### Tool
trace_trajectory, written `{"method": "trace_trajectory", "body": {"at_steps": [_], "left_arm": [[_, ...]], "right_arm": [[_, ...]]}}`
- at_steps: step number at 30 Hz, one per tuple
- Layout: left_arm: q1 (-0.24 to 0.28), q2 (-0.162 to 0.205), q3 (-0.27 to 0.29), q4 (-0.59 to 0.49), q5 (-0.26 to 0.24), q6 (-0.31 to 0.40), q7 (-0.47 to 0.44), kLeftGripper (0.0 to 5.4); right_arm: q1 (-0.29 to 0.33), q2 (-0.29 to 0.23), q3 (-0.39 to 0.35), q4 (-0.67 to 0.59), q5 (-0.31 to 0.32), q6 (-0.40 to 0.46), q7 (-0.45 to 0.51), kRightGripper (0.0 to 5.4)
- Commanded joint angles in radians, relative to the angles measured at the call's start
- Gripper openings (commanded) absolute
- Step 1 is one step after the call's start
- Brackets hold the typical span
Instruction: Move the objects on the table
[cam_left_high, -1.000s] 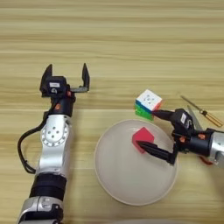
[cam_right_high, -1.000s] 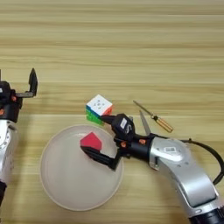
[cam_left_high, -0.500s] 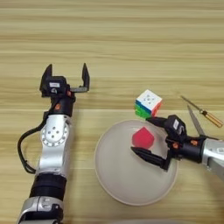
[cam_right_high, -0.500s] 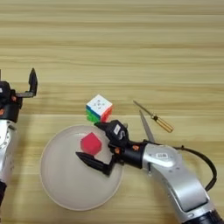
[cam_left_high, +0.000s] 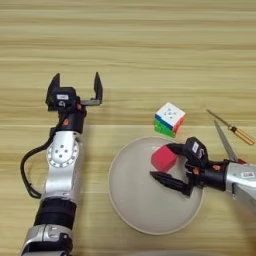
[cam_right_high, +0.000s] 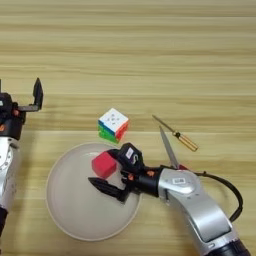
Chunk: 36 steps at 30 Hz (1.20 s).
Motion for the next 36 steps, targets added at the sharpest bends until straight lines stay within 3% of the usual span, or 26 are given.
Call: {"method": "trace_trajectory", "body": {"at_steps": [1,12,25,36], "left_arm": [[-0.006,-0.003,-0.002,-0.001,0.007,-0.005,0.004,5.4],[-0.007,-0.003,-0.001,0.001,0.007,-0.006,0.004,5.4],[-0.009,-0.002,-0.002,0.005,0.008,-0.005,0.004,5.4],[-0.016,-0.003,-0.002,0.014,0.009,-0.007,0.005,5.4]], "right_arm": [[-0.012,-0.01,0.012,0.014,-0.022,0.004,0.006,3.74],[-0.017,-0.005,0.005,0.02,-0.027,0.002,0.009,2.43],[-0.032,-0.024,-0.063,-0.062,0.023,0.02,0.018,2.37],[-0.026,-0.099,-0.322,-0.116,0.151,0.028,0.011,2.37]]}}
